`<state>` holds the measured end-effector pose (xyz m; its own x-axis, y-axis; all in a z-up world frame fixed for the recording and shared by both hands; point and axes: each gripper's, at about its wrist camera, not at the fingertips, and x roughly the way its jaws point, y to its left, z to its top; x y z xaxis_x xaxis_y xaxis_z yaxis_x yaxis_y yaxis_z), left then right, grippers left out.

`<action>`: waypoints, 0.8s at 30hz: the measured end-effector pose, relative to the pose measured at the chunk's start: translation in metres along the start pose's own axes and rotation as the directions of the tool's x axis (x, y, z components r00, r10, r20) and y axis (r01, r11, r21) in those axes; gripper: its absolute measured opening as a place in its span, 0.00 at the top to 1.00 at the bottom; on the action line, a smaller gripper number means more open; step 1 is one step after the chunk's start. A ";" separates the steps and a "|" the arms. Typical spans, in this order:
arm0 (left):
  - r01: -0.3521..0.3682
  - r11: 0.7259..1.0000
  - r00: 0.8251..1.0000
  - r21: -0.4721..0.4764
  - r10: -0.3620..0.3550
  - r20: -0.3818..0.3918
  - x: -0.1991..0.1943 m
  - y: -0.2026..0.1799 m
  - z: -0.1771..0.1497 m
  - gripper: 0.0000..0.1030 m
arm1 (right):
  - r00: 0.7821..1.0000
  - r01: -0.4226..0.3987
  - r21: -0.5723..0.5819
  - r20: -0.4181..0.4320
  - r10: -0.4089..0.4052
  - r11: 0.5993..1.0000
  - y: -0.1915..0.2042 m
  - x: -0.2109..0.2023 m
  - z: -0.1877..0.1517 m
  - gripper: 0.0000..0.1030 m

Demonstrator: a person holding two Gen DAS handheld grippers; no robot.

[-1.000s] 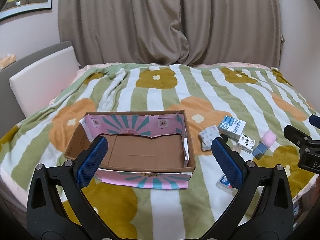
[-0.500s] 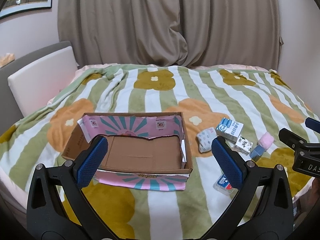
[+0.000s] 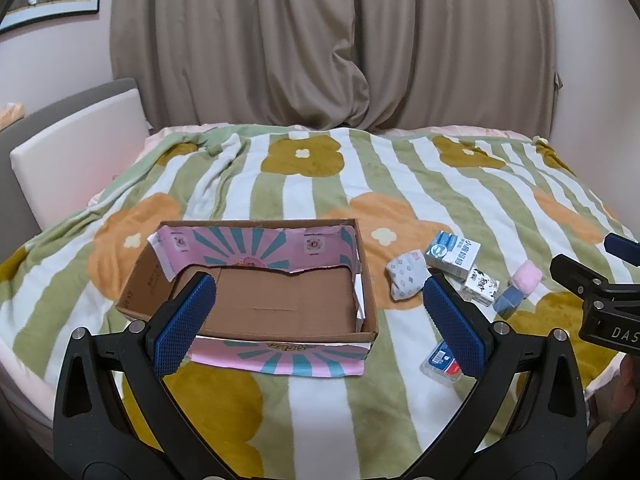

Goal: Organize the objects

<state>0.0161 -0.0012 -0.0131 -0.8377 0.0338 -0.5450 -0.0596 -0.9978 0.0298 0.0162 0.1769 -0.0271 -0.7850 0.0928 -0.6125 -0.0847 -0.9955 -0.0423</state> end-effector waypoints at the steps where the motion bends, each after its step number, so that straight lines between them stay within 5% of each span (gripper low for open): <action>1: 0.002 1.000 1.000 0.001 -0.002 0.000 0.000 0.000 0.000 0.00 | 1.000 0.000 0.000 -0.001 0.000 1.000 0.000 0.000 0.000 0.01; 24: 0.015 1.000 1.000 0.021 -0.015 -0.003 0.001 -0.006 0.002 0.00 | 1.000 -0.007 0.000 -0.008 0.007 1.000 -0.003 0.001 -0.001 0.01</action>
<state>0.0145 0.0055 -0.0117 -0.8349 0.0483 -0.5483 -0.0833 -0.9958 0.0390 0.0159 0.1803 -0.0284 -0.7805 0.0857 -0.6192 -0.0795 -0.9961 -0.0377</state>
